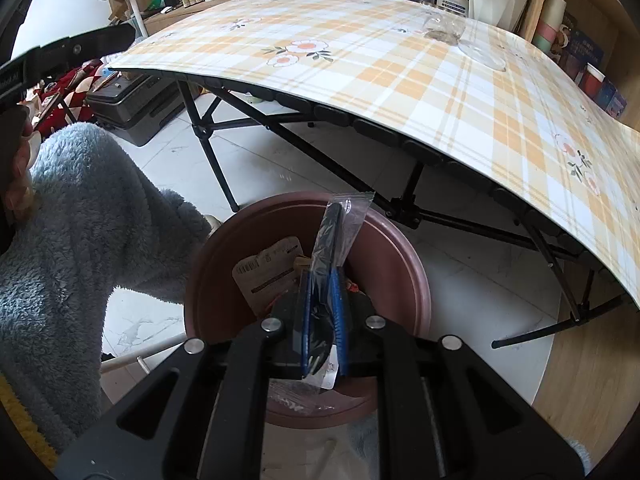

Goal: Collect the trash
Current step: 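Lower the right gripper into the bin and open it to drop the spoon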

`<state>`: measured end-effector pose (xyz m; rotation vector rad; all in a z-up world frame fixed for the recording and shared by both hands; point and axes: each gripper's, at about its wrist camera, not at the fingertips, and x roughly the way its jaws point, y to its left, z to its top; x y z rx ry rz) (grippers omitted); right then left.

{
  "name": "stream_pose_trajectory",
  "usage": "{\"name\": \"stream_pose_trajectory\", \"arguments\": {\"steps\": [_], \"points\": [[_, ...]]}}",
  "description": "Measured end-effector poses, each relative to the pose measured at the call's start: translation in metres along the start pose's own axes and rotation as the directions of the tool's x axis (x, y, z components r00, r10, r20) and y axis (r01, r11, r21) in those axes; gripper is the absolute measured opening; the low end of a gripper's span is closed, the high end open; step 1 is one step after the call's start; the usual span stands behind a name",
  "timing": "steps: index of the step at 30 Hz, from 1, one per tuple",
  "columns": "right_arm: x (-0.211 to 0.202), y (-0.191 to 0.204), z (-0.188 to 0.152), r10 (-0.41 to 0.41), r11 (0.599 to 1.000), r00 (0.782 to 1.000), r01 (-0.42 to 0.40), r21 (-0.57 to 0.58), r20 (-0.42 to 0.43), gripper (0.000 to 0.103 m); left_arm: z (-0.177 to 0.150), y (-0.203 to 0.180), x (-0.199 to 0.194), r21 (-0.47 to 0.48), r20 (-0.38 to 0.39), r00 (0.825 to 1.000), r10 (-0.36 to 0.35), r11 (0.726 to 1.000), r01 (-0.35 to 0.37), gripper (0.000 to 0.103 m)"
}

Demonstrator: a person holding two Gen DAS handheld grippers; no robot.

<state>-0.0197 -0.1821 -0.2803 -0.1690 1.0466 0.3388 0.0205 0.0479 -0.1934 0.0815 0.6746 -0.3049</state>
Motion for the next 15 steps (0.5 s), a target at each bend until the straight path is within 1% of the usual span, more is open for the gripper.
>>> {"name": "stream_pose_trajectory", "arguments": {"steps": [11,12,13,14,15], "points": [[0.005,0.001,-0.001,-0.01,1.0,1.0,0.009,0.0,-0.026,0.015,-0.002,0.016,0.007,-0.093,-0.042,0.999,0.009,0.996,-0.013,0.097],[0.006,0.0,-0.001,-0.014,1.0,0.999,0.014,0.001,-0.034,0.019,-0.001,0.017,0.008,-0.101,-0.045,0.999,0.009,0.995,-0.014,0.097],[0.006,0.0,-0.001,-0.018,1.0,0.999,0.018,0.002,-0.036,0.026,-0.002,0.019,0.008,-0.114,-0.048,0.999,0.009,0.993,-0.014,0.097],[0.006,0.0,-0.002,-0.018,1.0,0.999,0.019,0.002,-0.035,0.047,-0.002,0.022,0.008,-0.128,-0.051,0.999,0.008,0.992,-0.014,0.097],[0.005,0.001,-0.002,-0.019,1.0,0.999,0.019,0.0,-0.028,0.061,-0.002,0.024,0.009,-0.143,-0.054,0.999,0.007,0.99,-0.014,0.097]]}}
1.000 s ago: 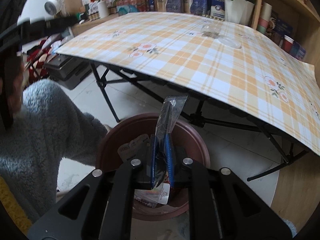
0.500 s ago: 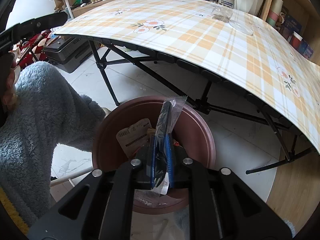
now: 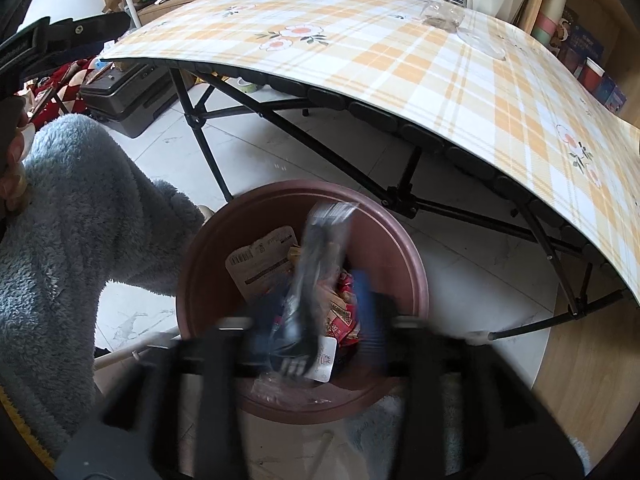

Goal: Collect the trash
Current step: 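Lower the right gripper into the bin and open it to drop the spoon, then raise both tools toward the clear round lid and clear plastic bag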

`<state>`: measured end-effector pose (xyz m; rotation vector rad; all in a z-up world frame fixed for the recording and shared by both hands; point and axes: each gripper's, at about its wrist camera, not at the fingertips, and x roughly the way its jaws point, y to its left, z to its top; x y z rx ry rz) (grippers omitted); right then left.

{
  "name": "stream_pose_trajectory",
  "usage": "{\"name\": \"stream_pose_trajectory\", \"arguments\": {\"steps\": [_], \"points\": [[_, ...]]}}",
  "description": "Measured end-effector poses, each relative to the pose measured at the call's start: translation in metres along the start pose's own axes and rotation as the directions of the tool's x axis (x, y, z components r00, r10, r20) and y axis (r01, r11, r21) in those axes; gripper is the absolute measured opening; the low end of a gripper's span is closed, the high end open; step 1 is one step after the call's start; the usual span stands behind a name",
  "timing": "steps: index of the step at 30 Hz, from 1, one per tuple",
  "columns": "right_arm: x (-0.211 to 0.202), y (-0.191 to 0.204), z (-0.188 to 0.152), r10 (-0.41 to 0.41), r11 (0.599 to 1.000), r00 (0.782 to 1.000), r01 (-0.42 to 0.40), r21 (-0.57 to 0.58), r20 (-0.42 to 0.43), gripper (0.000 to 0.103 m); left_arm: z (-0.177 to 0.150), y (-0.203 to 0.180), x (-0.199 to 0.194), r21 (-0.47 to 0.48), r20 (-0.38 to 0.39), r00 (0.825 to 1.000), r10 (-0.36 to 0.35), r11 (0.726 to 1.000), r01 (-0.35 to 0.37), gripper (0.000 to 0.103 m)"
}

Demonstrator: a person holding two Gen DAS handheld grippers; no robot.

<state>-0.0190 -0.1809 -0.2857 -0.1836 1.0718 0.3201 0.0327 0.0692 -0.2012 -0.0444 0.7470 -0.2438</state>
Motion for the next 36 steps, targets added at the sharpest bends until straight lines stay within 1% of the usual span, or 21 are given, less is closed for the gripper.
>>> {"name": "stream_pose_trajectory", "arguments": {"steps": [1,2,3,4,5,8,11,15,21,22,25,26,29,30,33,36], "points": [[-0.002,0.001,0.0,-0.003,1.0,1.0,0.003,-0.005,0.013,0.065,0.0,0.003,0.0,-0.017,-0.003,1.0,-0.001,1.0,0.001,0.097],[-0.004,0.002,0.0,-0.006,1.0,1.0,0.007,-0.008,0.018,0.073,0.001,0.006,0.001,-0.036,-0.007,1.0,-0.003,0.999,0.002,0.097],[-0.004,0.002,0.0,-0.013,1.0,1.0,0.013,-0.008,0.02,0.083,0.001,0.009,0.001,-0.052,-0.01,1.0,-0.004,0.999,0.004,0.097],[-0.004,0.001,0.0,-0.025,1.0,0.999,0.025,-0.005,0.022,0.087,0.001,0.013,0.002,-0.075,-0.013,1.0,-0.007,0.997,0.006,0.097],[-0.005,0.0,0.0,-0.031,1.0,0.999,0.031,-0.001,0.025,0.088,0.001,0.017,0.002,-0.099,-0.016,1.0,-0.01,0.995,0.008,0.097],[-0.006,-0.006,0.002,-0.046,0.999,0.998,0.046,0.023,0.031,0.095,0.0,0.026,0.003,-0.156,-0.02,1.0,-0.017,0.988,0.014,0.097],[-0.009,-0.012,0.003,-0.056,0.997,0.997,0.053,0.05,0.047,0.096,-0.001,0.034,0.002,-0.208,-0.017,1.0,-0.023,0.978,0.019,0.097],[-0.016,-0.019,0.004,-0.072,0.994,0.995,0.066,0.082,0.075,0.097,-0.001,0.035,0.001,-0.221,-0.015,1.0,-0.02,0.975,0.017,0.097],[-0.034,-0.037,0.006,-0.089,0.983,0.986,0.064,0.17,0.14,0.097,0.003,0.023,0.001,-0.17,-0.011,1.0,-0.003,0.985,0.001,0.097],[-0.039,-0.042,0.007,-0.094,0.979,0.984,0.064,0.193,0.153,0.097,0.004,0.021,0.0,-0.159,-0.004,1.0,-0.002,0.987,0.001,0.097],[-0.055,-0.056,0.013,-0.09,0.972,0.975,0.041,0.232,0.203,0.097,0.008,0.014,-0.009,-0.123,0.053,0.999,0.01,0.992,-0.003,0.097],[-0.059,-0.06,0.017,-0.092,0.972,0.973,0.041,0.232,0.213,0.097,0.01,0.011,-0.012,-0.108,0.073,0.997,0.012,0.994,-0.004,0.097],[-0.066,-0.076,0.035,-0.099,0.976,0.97,0.051,0.212,0.224,0.097,0.016,0.006,-0.012,-0.088,0.079,0.997,0.004,0.996,0.003,0.097],[-0.067,-0.085,0.046,-0.099,0.978,0.969,0.052,0.204,0.228,0.097,0.02,0.004,-0.011,-0.079,0.077,0.997,-0.006,0.997,0.012,0.097],[-0.062,-0.107,0.078,-0.113,0.981,0.968,0.074,0.178,0.222,0.097,0.032,-0.002,-0.006,-0.064,0.073,0.995,-0.072,0.995,0.077,0.097],[-0.053,-0.125,0.11,-0.132,0.985,0.969,0.104,0.141,0.211,0.097,0.045,-0.008,-0.004,-0.042,0.092,0.991,-0.095,0.994,0.099,0.097]]}}
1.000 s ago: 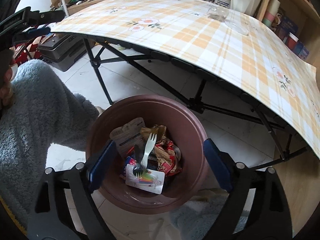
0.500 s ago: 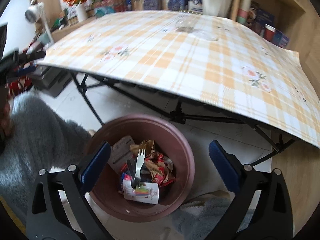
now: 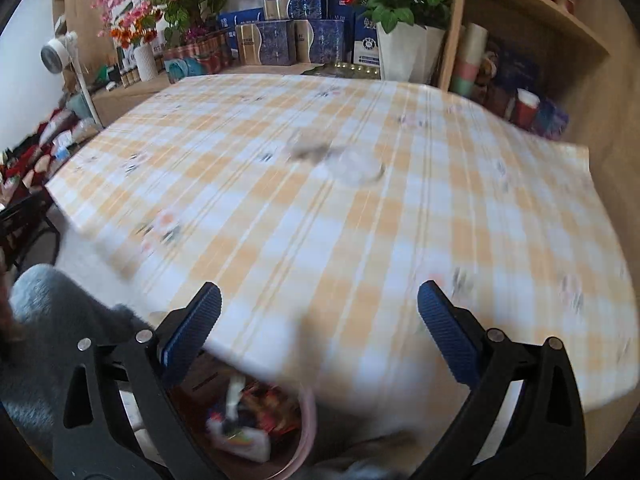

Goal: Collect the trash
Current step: 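Raise both tools toward the clear round lid and clear plastic bag, then grasp the clear round lid with the right gripper while the left grasps the plastic bag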

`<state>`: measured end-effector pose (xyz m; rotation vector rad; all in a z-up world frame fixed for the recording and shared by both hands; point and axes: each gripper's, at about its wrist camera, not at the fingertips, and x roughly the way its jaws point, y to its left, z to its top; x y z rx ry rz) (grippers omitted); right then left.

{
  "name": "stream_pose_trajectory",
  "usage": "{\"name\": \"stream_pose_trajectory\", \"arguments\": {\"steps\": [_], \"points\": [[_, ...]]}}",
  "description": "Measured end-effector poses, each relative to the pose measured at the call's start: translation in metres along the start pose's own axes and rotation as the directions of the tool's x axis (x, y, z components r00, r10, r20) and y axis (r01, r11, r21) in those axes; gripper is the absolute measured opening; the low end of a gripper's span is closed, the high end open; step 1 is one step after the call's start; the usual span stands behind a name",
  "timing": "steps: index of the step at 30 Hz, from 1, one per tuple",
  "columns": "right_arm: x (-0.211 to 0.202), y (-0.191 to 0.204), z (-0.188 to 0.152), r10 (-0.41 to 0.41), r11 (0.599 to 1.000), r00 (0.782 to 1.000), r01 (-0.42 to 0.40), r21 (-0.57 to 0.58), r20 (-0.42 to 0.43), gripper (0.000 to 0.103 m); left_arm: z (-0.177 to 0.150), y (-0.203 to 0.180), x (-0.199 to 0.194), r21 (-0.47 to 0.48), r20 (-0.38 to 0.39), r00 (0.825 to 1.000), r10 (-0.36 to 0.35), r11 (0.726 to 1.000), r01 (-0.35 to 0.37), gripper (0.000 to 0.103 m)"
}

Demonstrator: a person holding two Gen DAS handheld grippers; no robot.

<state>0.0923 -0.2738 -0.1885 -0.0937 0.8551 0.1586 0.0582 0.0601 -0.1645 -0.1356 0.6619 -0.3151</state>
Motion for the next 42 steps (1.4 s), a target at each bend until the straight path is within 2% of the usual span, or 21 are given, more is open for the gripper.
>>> {"name": "stream_pose_trajectory", "arguments": {"steps": [4,7,13,16,19,21,25,27,30,33,35,39,42], "points": [[0.041,-0.021,0.047,-0.016,1.0,0.999,0.016,-0.009,-0.037,0.097,0.015,-0.008,0.007,0.033,0.022,1.0,0.003,0.999,-0.004,0.097],[0.073,-0.029,0.067,-0.015,1.0,0.997,0.015,-0.009,-0.069,0.097,0.022,-0.009,0.015,0.031,0.026,1.0,-0.002,1.0,0.001,0.097],[0.128,-0.023,0.092,-0.022,0.997,0.991,0.012,-0.076,-0.133,0.097,0.028,-0.002,0.034,0.005,-0.004,1.0,0.003,1.0,-0.003,0.097],[0.141,-0.018,0.1,-0.036,0.992,0.991,0.019,-0.128,-0.128,0.097,0.027,0.002,0.042,0.001,-0.017,1.0,0.01,1.0,-0.01,0.097],[0.153,-0.022,0.103,-0.031,0.992,0.989,0.013,-0.125,-0.141,0.096,0.026,0.002,0.049,0.008,-0.032,0.999,0.023,1.0,-0.022,0.097],[0.157,-0.024,0.104,-0.024,0.992,0.989,0.006,-0.129,-0.143,0.089,0.026,0.003,0.053,0.002,-0.042,0.999,0.022,1.0,-0.021,0.097],[0.159,-0.034,0.101,0.049,0.994,0.991,-0.06,-0.087,-0.124,0.085,0.027,0.0,0.061,0.009,-0.052,0.998,0.03,1.0,-0.029,0.097],[0.157,-0.036,0.099,0.101,0.991,0.988,-0.11,-0.073,-0.117,0.067,0.028,-0.003,0.066,0.015,-0.059,0.998,0.032,0.999,-0.031,0.097],[0.153,-0.034,0.095,0.117,0.989,0.987,-0.126,-0.08,-0.106,0.067,0.03,-0.009,0.074,0.017,-0.072,0.997,0.029,0.999,-0.028,0.097],[0.14,-0.042,0.092,0.162,0.986,0.986,-0.163,-0.026,-0.036,0.067,0.034,-0.015,0.084,0.024,-0.086,0.996,0.017,1.0,-0.015,0.097],[0.13,-0.052,0.09,0.152,0.988,0.988,-0.152,0.026,0.026,0.067,0.037,-0.02,0.091,0.029,-0.097,0.995,0.006,1.0,-0.004,0.097],[0.107,-0.086,0.08,0.093,0.969,0.982,-0.128,0.21,0.165,0.067,0.046,-0.036,0.112,0.028,-0.125,0.991,-0.041,0.999,0.045,0.097],[0.095,-0.11,0.07,0.038,0.931,0.97,-0.122,0.345,0.241,0.067,0.054,-0.053,0.13,0.051,-0.139,0.988,-0.071,0.996,0.079,0.097]]}}
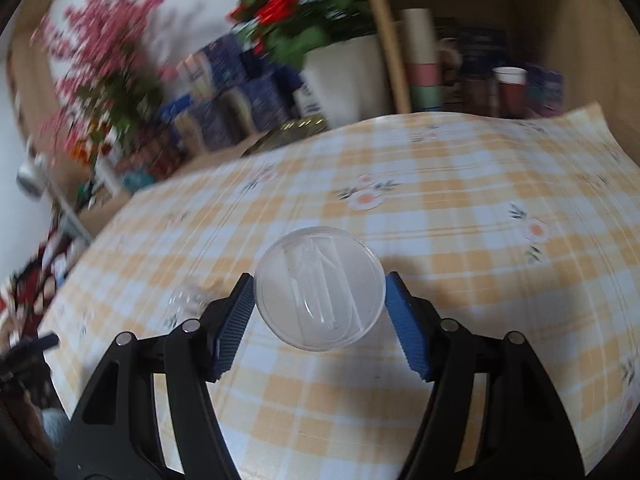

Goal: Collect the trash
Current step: 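Grasp the clear round lid with the right gripper while the left grasps the plastic bag, then carry the clear lid and plastic bag down over the brown bin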

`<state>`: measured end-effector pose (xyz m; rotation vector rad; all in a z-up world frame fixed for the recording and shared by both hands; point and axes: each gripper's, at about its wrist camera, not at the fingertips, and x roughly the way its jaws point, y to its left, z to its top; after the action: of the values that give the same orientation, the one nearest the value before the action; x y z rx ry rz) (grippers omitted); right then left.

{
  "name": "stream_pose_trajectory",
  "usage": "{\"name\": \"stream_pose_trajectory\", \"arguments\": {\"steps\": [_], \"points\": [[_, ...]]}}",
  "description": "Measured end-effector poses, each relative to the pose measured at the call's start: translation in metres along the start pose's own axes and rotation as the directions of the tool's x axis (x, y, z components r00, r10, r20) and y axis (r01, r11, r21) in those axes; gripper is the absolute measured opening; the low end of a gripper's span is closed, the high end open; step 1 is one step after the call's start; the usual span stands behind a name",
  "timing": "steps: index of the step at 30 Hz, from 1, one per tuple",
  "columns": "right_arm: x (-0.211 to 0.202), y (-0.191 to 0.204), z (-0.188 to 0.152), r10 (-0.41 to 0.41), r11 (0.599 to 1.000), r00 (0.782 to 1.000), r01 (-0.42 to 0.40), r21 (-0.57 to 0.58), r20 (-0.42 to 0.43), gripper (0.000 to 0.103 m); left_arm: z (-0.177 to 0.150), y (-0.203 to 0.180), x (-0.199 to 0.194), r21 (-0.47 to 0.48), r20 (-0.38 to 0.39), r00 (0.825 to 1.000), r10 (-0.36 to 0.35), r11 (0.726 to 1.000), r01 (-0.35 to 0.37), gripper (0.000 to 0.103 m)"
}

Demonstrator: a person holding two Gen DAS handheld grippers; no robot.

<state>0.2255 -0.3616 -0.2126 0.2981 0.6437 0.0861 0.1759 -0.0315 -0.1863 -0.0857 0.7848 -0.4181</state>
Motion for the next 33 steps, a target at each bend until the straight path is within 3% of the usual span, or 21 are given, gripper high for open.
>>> {"name": "stream_pose_trajectory", "arguments": {"steps": [5,10,13,20,24,27,33], "points": [[-0.007,-0.017,0.002,-0.007,0.997,0.999,0.003,0.083,0.053,0.067,0.024,-0.021,0.04,0.022,-0.035,0.998,-0.05,0.998,0.051,0.097],[-0.006,-0.013,0.003,-0.005,0.999,0.998,0.002,0.053,0.065,0.067,0.049,-0.034,0.087,0.007,-0.076,0.993,-0.09,0.996,0.091,0.092],[-0.007,-0.007,0.001,-0.003,1.0,0.998,0.002,0.019,0.064,0.067,0.058,-0.045,0.115,0.03,-0.121,0.989,-0.088,0.995,0.092,0.083],[-0.006,0.001,0.0,0.006,1.0,0.998,-0.004,-0.027,0.062,0.067,0.067,-0.067,0.156,0.103,-0.186,0.982,-0.04,0.993,0.06,0.078],[-0.007,-0.003,0.001,0.014,1.0,0.998,-0.013,-0.011,0.065,0.067,0.071,-0.066,0.165,0.074,-0.183,0.982,-0.05,0.995,0.065,0.071],[-0.007,-0.004,0.001,0.017,1.0,0.998,-0.017,-0.001,0.068,0.067,0.069,-0.065,0.164,0.077,-0.17,0.982,-0.077,0.993,0.092,0.054],[-0.007,-0.003,0.001,0.01,1.0,0.998,-0.01,-0.011,0.069,0.067,0.066,-0.062,0.149,0.061,-0.104,0.99,-0.094,0.993,0.101,0.038]]}}
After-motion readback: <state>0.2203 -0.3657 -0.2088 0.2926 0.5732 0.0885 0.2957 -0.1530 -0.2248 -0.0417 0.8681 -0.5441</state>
